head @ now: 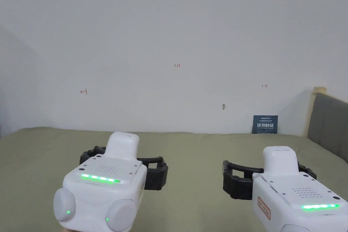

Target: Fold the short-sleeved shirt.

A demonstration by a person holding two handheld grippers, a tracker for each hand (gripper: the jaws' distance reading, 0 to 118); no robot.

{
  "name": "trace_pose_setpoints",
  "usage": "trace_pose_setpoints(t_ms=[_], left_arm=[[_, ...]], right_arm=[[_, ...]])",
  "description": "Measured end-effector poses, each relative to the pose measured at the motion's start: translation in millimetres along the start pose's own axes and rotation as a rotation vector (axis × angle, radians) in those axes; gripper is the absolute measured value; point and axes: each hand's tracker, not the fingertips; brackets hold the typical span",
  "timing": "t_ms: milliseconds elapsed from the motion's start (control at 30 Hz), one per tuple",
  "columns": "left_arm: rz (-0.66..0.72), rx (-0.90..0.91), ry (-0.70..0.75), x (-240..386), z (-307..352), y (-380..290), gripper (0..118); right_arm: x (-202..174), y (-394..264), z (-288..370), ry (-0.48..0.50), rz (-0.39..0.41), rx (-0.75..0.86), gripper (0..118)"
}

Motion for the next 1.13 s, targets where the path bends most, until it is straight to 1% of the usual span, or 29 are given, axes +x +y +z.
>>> trace_pose_setpoints(t_ms=[100, 233, 567, 633, 667, 700, 733, 800, 833, 867, 967, 1067, 1133], left_arm=[[0.091, -0.023, -0.05, -7.8, 1.0, 4.4, 118], [0.077, -0.029, 0.032, -6.6, 1.9, 9.1, 118], [0.034, -0.027, 0.057, -4.0, 3.0, 8.6, 118], [0.019, -0.055, 0.054, -1.7, -0.4, 9.3, 118], [0.013, -0.108, 0.057, -1.2, -2.9, 10.2, 118], [0.021, -0.119, 0.064, -1.6, -5.0, 10.7, 118], [0.025, -0.101, 0.067, -2.6, -5.4, 7.6, 118], [0.02, -0.028, 0.131, -3.9, -4.1, 3.9, 118], [0.004, -0.064, 0.118, -3.7, -6.7, 5.3, 118], [0.038, -0.078, 0.117, -5.5, -7.5, 6.7, 118], [0.113, -0.043, 0.063, -8.7, -4.4, 4.9, 118], [0.064, -0.067, 0.077, -6.5, -2.3, 6.0, 118], [0.064, -0.06, 0.083, -5.6, -1.3, 4.1, 118]], right_arm=[[-0.2, 0.8, 0.7, 0.004, 0.008, -0.001, 118], [2.0, 2.9, 0.8, 0.007, 0.006, -0.004, 118], [0.1, 4.2, 1.1, 0.021, 0.003, -0.006, 118], [-0.4, 3.8, 1.2, 0.026, -0.006, -0.008, 118], [-0.8, 3.5, 1.0, 0.028, -0.01, -0.01, 118], [-1.2, 3.2, 1.3, 0.031, -0.01, -0.011, 118], [-1.8, 2.7, 1.8, 0.033, -0.008, -0.012, 118], [-2.8, 2.0, 3.2, 0.034, -0.002, -0.013, 118], [-2.8, 1.7, 3.7, 0.037, 0.001, -0.014, 118], [-2.8, 1.6, 3.8, 0.039, 0.002, -0.015, 118], [-2.7, 2.4, 3.0, 0.038, 0.001, -0.017, 118], [-2.2, 4.5, 3.5, 0.042, -0.009, -0.013, 118], [-2.5, 5.4, 3.4, 0.043, -0.002, -0.012, 118]])
